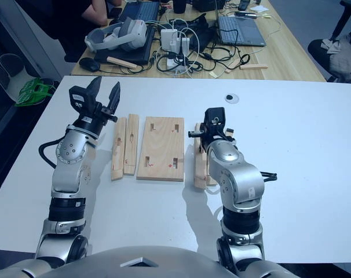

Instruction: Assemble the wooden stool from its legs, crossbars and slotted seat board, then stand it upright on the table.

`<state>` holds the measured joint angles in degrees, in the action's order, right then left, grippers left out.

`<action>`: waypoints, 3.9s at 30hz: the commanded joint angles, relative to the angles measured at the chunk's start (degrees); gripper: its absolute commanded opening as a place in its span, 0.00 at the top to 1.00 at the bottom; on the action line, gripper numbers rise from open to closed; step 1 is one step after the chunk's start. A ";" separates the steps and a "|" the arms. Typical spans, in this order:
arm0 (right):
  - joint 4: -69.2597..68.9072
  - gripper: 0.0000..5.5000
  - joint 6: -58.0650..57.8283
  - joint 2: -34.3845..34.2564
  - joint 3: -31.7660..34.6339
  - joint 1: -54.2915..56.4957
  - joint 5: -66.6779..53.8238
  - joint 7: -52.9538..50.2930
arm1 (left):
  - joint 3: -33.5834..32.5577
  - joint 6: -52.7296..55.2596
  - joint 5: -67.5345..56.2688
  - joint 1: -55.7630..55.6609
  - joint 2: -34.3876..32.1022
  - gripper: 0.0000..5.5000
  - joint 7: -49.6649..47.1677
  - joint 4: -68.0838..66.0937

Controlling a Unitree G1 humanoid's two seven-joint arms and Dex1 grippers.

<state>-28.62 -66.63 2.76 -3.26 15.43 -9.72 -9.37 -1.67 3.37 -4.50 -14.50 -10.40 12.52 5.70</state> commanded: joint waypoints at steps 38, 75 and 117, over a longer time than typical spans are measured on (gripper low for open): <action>31.19 0.81 34.48 -7.16 -1.75 12.35 11.98 0.95 | 0.18 -0.56 -0.27 -3.06 1.14 0.55 -0.41 -4.86; 55.73 0.66 64.86 -6.83 3.56 26.90 7.49 11.80 | 0.58 0.74 -0.45 -4.41 1.29 0.55 -0.58 -5.78; 53.51 0.66 25.04 -8.51 12.52 24.68 3.61 -4.58 | 0.11 -0.12 -0.67 -4.58 1.50 0.55 -0.95 -7.00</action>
<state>22.57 -42.07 -6.06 8.92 38.56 -6.24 -14.02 -1.16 3.19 -5.18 -18.42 -8.88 11.75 -0.82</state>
